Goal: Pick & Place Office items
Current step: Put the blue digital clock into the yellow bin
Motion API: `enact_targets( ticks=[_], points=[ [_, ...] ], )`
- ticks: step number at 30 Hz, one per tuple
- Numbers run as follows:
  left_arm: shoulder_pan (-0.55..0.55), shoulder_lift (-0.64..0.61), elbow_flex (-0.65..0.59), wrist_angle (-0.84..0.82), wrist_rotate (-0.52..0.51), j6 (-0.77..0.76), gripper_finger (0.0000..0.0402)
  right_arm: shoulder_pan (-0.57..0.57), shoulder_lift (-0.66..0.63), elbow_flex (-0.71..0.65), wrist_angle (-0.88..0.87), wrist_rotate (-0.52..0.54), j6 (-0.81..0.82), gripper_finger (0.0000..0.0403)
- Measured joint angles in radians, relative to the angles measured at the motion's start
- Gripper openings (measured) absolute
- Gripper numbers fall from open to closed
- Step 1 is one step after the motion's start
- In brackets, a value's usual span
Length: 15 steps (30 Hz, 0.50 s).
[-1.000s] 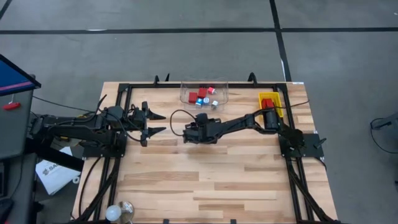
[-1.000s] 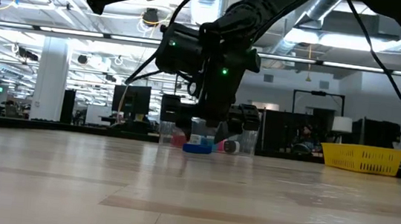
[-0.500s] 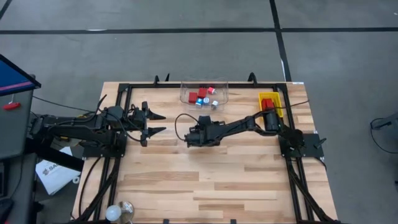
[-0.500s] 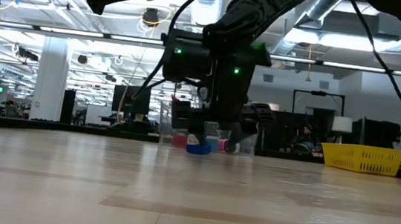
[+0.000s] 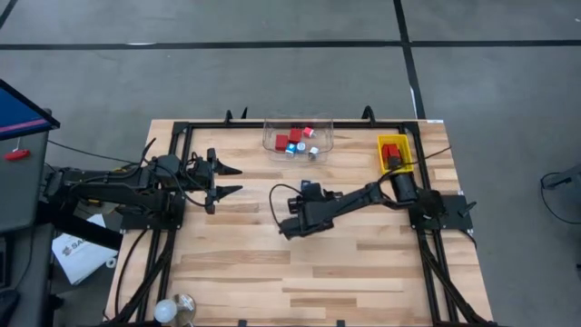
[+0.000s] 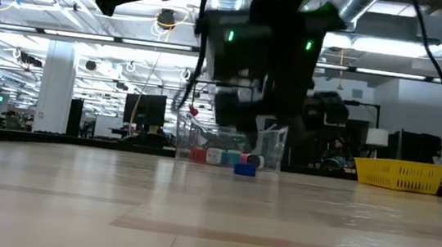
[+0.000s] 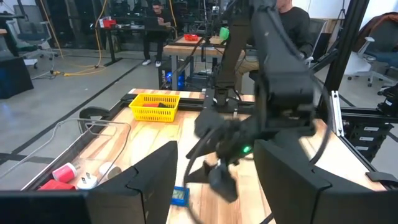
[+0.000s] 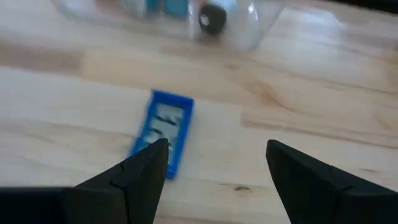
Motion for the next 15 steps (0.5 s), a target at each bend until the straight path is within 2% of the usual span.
enact_targets(
  ticks=[7, 15],
  points=[
    [0.000, 0.000, 0.000, 0.007, 0.000, -0.007, 0.0209, 0.042, -0.075, 0.000, 0.038, 0.110, 0.094, 0.0265],
    [0.000, 0.000, 0.000, 0.006, 0.000, -0.008, 0.0209, -0.028, -0.077, 0.000, 0.181, 0.024, -0.046, 0.0265]
  ],
)
